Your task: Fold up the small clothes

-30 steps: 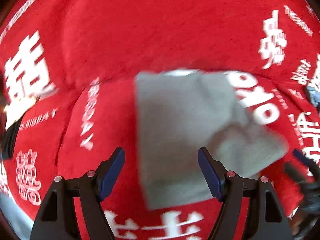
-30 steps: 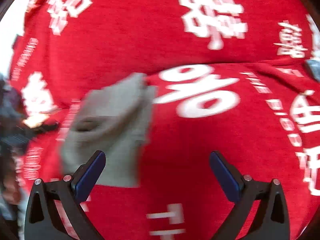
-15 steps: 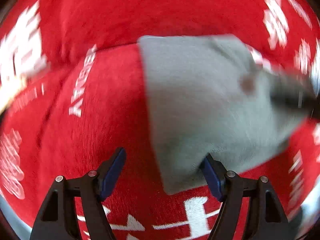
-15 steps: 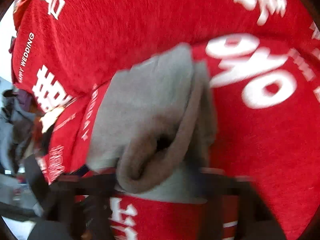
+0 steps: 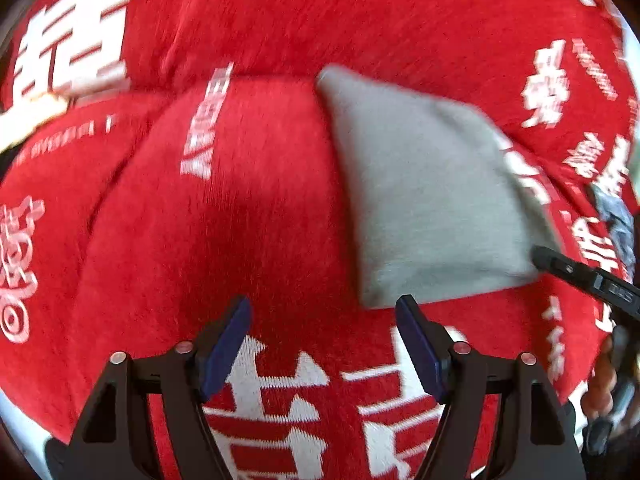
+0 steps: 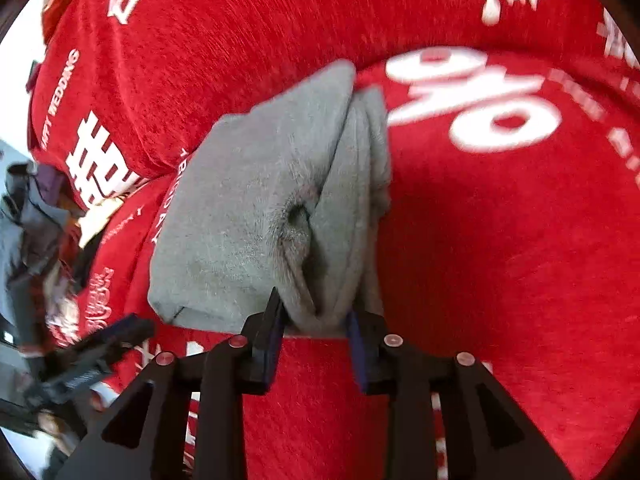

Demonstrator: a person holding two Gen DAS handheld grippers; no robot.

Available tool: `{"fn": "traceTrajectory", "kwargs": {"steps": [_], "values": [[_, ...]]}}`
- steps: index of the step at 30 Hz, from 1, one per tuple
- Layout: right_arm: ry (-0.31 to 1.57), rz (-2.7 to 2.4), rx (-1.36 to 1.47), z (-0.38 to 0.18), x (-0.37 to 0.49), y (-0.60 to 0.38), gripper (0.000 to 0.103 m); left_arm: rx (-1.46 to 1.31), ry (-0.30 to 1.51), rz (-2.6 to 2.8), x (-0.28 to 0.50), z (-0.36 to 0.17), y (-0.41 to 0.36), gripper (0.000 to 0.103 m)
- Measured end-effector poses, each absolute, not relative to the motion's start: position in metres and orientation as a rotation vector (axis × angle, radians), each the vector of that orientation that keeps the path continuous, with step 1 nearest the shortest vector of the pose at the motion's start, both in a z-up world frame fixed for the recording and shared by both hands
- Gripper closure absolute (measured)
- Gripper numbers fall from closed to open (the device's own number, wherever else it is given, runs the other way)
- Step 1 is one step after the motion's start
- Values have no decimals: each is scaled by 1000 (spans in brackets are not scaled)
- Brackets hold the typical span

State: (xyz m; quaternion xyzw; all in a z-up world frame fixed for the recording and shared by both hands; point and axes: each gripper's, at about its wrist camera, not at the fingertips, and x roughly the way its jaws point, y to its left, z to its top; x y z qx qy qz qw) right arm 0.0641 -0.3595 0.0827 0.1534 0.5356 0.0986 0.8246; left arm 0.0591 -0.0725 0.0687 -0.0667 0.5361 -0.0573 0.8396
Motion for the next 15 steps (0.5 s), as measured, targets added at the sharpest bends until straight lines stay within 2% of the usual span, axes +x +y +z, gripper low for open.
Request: {"fn": "traceTrajectory", "kwargs": {"steps": [1,3,5,8,11,13,14,15], "values": [[1098,199,294,95,63,-360,61,-132,1102,-129,59,80,-74,27],[1024,195,264,116,69,-359,33,-131,1065,-135,67,95,-78,27],[994,222,252,126,86,-352,26,-130,1060,-139,88,100,-87,27],[1062,245,253,110,126,-345,28,-108,1102,-130,115,85,-111,27],[1179,285,299,77,154,-345,54,-83,1149,-135,127,66,-135,27],[1205,326,312,63,159,-342,55,-50,1170,-124,126,52,-146,27],[1204,328,302,61,160,-342,57,-39,1168,-118,125,49,-148,24],[1195,341,301,60,160,-344,64,-35,1168,-119,123,44,-148,22]]}}
